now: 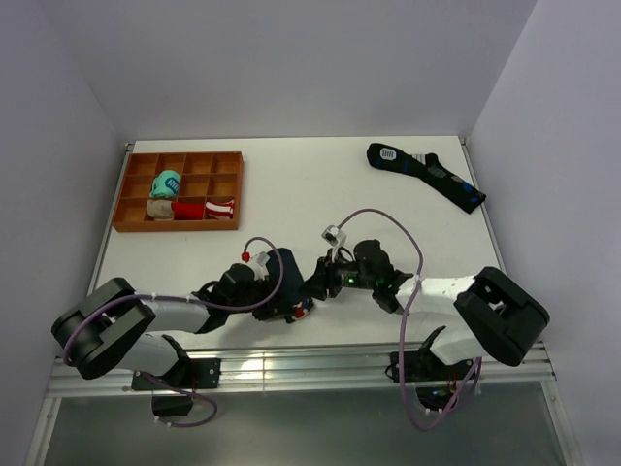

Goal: Roll the socks
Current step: Roll the sock at the center of the board.

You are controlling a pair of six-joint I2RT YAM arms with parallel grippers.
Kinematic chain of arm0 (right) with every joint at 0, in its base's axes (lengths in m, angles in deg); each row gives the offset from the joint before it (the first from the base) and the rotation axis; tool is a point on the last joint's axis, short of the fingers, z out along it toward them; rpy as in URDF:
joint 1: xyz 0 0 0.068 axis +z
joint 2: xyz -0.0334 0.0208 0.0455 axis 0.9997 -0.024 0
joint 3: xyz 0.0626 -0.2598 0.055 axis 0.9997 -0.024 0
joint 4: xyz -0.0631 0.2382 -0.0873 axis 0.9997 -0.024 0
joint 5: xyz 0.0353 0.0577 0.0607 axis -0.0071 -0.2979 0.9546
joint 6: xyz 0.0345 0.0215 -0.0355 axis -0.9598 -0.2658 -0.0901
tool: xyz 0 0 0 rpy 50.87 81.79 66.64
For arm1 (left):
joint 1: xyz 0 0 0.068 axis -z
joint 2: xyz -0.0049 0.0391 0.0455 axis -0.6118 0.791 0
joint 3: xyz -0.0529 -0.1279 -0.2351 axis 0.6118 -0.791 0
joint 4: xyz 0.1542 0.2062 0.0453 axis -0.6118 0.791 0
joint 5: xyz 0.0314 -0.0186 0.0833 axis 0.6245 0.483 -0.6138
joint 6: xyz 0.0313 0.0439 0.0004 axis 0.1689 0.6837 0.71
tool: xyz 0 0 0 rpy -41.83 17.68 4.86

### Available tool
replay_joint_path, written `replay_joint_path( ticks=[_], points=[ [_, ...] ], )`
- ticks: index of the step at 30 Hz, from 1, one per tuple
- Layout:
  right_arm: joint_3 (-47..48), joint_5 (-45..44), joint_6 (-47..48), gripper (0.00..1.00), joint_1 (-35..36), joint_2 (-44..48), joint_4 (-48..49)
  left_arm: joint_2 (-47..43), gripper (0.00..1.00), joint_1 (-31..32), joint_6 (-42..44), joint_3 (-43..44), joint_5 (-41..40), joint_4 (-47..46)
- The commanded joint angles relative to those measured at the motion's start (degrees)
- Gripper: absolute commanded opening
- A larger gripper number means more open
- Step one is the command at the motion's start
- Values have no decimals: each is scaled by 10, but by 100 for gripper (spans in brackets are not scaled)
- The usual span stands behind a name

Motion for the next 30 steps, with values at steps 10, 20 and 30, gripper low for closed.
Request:
replay_joint_path(
  ticks=[10, 20, 30],
  points=[
    [-55, -5, -42, 48, 23, -85, 284, 54, 14, -35, 84, 43, 24, 178],
    [-91, -19, -41, 47, 41, -144, 344, 104, 15, -68, 101, 71, 67, 183],
    [-135, -58, -48, 46, 46, -171, 397, 123, 16, -89, 106, 86, 89, 181]
  ],
)
